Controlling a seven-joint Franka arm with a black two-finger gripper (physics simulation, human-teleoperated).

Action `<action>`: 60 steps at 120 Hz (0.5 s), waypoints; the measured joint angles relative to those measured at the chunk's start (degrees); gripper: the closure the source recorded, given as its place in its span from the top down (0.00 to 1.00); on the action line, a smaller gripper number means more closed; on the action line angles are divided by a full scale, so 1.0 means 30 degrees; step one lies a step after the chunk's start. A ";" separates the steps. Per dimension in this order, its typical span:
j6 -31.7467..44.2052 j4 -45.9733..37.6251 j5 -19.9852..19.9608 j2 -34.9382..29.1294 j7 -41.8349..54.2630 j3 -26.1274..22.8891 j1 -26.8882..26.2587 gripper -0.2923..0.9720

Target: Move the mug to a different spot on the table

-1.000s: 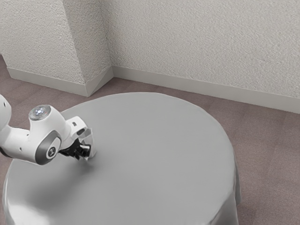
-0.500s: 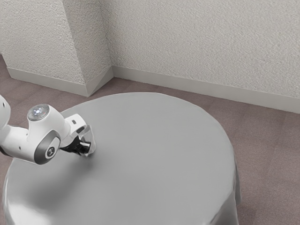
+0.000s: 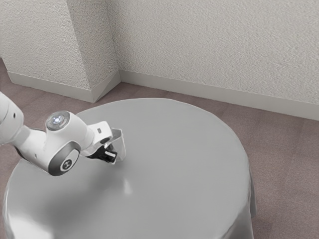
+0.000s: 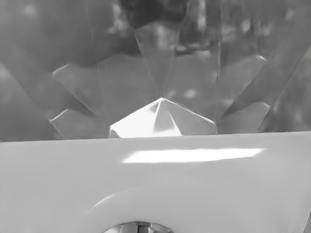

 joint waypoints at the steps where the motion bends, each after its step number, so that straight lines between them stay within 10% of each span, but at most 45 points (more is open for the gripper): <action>1: 0.0010 0.0042 0.0003 0.0014 0.0004 -0.0003 -0.0070 0.19; 60: 0.0231 0.1545 0.0045 0.1354 0.0145 -0.0036 -0.1842 0.19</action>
